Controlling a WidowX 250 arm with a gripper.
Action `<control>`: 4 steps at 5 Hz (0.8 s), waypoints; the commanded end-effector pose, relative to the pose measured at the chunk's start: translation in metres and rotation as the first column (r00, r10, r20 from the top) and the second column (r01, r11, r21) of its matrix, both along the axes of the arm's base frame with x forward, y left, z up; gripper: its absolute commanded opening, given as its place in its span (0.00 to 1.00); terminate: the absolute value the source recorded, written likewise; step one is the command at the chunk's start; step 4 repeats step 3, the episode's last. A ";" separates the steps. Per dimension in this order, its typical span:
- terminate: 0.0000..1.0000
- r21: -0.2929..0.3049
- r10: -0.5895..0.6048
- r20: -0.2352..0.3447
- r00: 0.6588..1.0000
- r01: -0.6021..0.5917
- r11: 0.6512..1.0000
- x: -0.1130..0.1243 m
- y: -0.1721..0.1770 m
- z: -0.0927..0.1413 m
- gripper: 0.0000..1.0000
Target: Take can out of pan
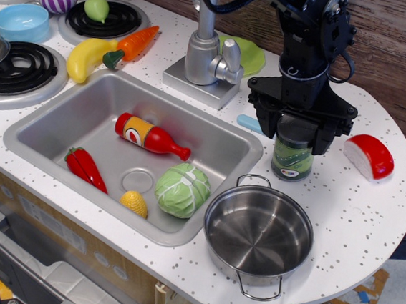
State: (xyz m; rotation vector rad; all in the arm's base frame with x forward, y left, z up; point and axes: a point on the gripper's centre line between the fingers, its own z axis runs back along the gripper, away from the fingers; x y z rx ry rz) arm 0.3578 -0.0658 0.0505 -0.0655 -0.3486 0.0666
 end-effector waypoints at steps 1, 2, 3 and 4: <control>0.00 0.004 -0.021 0.033 0.999 0.021 1.000 0.003 0.007 0.007 1.00; 0.00 0.004 -0.021 0.033 0.999 0.021 1.000 0.003 0.007 0.007 1.00; 1.00 0.004 -0.021 0.033 0.999 0.021 1.000 0.003 0.007 0.007 1.00; 1.00 0.004 -0.021 0.033 0.999 0.021 1.000 0.003 0.007 0.007 1.00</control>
